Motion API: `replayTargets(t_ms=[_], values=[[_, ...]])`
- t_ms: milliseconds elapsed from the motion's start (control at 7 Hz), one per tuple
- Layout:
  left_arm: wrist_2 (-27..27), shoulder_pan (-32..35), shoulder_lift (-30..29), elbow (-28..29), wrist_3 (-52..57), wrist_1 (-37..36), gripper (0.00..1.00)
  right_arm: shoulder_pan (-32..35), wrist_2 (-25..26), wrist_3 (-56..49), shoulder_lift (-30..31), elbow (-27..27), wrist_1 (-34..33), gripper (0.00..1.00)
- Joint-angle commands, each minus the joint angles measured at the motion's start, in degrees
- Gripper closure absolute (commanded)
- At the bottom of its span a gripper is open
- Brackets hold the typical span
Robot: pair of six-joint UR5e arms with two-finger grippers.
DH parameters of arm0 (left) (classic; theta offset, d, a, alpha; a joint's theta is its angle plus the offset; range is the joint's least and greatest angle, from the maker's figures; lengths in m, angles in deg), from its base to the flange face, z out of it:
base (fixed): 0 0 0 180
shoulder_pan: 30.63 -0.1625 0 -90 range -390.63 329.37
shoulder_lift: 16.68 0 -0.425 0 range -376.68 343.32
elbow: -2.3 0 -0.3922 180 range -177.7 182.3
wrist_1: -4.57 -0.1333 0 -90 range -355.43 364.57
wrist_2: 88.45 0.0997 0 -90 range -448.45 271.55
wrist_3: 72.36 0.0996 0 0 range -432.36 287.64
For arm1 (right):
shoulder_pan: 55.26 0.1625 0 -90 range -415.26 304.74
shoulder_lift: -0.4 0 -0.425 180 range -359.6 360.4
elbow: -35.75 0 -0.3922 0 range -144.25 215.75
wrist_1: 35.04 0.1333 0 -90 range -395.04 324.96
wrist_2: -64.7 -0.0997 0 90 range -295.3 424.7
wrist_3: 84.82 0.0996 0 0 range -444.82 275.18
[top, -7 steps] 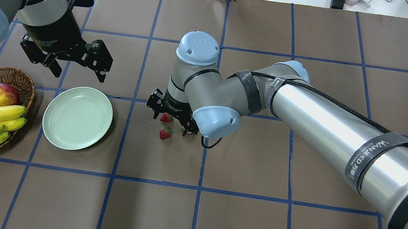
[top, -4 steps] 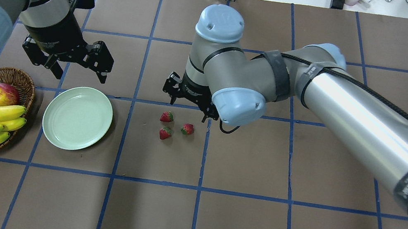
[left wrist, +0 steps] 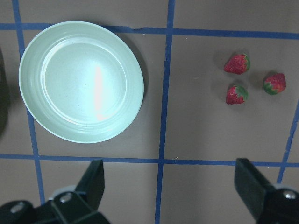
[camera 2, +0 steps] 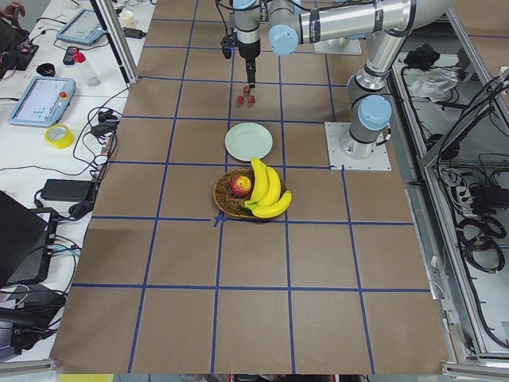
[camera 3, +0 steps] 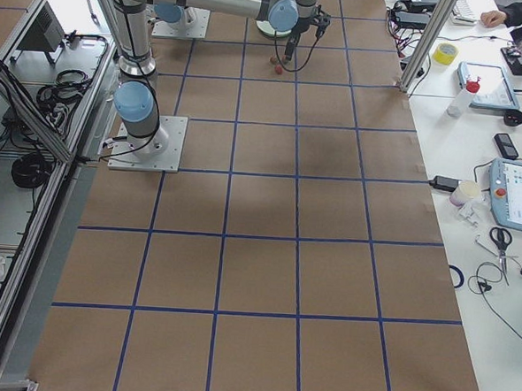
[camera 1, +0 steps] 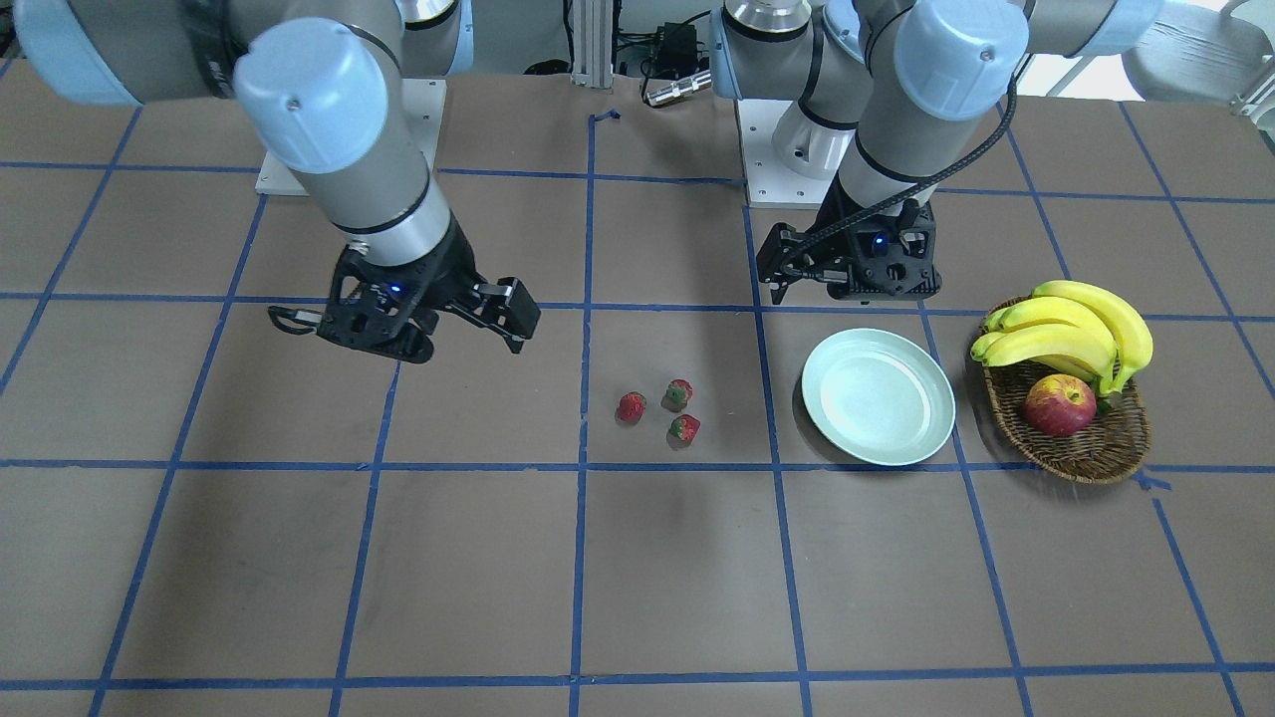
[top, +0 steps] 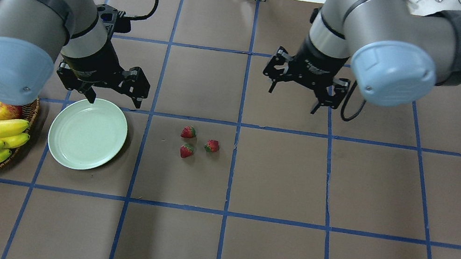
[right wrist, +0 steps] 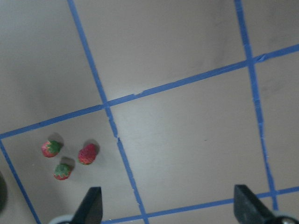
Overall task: Collect all strawberries into plate
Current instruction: 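Raise the right gripper away while the left gripper moves over the strawberries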
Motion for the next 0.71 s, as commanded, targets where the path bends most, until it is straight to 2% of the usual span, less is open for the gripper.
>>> replayTargets(t_ms=[0, 143, 429, 571], values=[[-2.30, 4.21, -3.40, -5.58, -0.68, -10.36, 0.00, -4.57, 4.08, -6.62, 1.36, -8.38, 9.91, 0.00], [-5.46, 4.66, -5.42, -7.77, -2.51, -14.74, 0.05, -4.32, 4.62, -7.32, 1.97, -11.91, 11.16, 0.00], [-5.75, 6.23, -7.80, -9.73, -2.62, -17.07, 0.05, -4.31, 8.56, -12.49, 3.46, -11.95, 10.30, 0.00], [-5.75, 7.38, -9.55, -9.82, -2.71, -19.60, 0.05, -4.49, 8.75, -17.30, 4.51, -11.86, 10.03, 0.00]])
